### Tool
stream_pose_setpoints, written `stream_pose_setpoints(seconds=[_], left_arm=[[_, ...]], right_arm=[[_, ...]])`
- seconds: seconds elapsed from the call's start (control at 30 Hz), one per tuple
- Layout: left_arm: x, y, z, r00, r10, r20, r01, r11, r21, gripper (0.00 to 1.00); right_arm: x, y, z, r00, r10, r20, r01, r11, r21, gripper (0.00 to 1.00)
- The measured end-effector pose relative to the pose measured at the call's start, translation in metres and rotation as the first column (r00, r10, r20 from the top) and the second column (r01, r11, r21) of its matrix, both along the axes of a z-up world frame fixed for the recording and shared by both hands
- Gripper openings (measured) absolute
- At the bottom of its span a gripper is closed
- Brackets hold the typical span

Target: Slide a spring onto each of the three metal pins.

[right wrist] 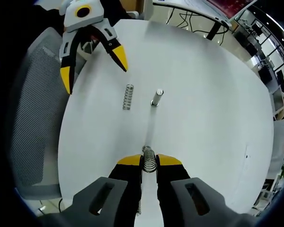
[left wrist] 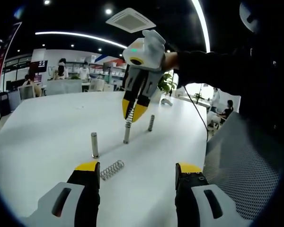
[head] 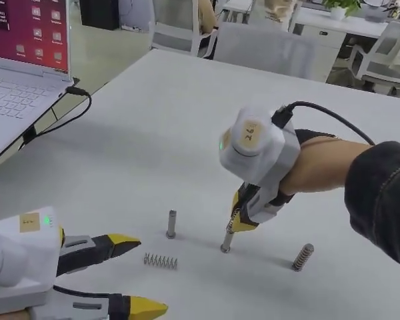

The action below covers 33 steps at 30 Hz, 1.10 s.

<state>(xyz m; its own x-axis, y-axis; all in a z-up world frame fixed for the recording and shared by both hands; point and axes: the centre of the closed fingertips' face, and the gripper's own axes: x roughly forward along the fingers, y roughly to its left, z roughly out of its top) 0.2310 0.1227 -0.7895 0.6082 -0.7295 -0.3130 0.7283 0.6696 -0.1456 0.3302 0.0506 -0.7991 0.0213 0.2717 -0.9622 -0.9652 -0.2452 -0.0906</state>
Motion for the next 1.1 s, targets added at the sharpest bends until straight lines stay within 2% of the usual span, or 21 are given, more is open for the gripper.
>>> stream_pose_setpoints(seconds=[0.73, 1.1], left_arm=[[0.001, -0.001, -0.006, 1.000, 0.001, -0.013, -0.001, 1.000, 0.002, 0.59], [0.002, 0.001, -0.007, 1.000, 0.005, -0.016, -0.005, 1.000, 0.002, 0.58]], right_arm=[[0.001, -0.002, -0.036, 1.000, -0.019, -0.019, 0.018, 0.999, -0.040, 0.09], [0.001, -0.001, -0.044, 0.999, -0.029, -0.022, 0.028, 0.999, -0.035, 0.09]])
